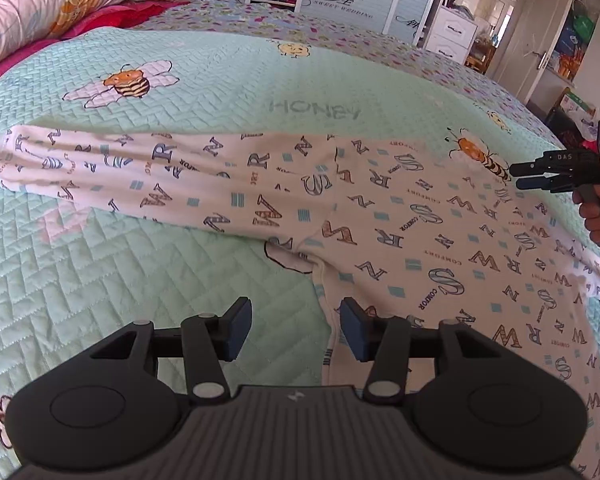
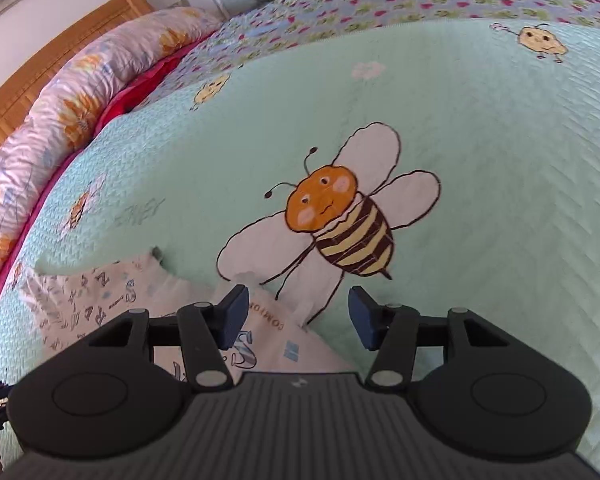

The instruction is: Fold clothes

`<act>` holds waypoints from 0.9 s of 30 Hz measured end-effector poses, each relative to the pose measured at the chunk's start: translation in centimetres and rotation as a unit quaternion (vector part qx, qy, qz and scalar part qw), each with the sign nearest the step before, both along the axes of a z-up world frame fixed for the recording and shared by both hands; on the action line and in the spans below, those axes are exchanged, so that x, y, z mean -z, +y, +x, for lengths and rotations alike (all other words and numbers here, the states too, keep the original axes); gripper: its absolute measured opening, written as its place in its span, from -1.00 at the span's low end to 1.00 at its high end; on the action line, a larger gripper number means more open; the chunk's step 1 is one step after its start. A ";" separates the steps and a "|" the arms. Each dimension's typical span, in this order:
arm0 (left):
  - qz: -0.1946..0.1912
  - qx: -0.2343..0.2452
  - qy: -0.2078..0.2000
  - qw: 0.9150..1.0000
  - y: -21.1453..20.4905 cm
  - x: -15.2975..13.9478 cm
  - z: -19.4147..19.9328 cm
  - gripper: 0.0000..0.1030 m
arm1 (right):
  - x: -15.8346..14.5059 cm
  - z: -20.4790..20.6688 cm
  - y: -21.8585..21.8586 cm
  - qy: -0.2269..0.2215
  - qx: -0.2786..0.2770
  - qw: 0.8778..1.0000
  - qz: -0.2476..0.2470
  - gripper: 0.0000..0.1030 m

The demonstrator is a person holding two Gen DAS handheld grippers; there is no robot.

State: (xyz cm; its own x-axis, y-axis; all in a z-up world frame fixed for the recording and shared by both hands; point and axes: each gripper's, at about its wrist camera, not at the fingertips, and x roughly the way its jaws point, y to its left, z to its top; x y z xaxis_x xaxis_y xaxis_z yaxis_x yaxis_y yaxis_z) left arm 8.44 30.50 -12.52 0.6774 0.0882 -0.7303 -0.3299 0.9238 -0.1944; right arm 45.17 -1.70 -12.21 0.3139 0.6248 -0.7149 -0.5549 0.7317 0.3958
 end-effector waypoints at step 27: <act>0.018 0.017 0.003 1.000 -2.1 -0.7 0.3 0.04 | 1.0 -1.9 -8.3 -0.002 0.005 0.999 -0.036 -0.33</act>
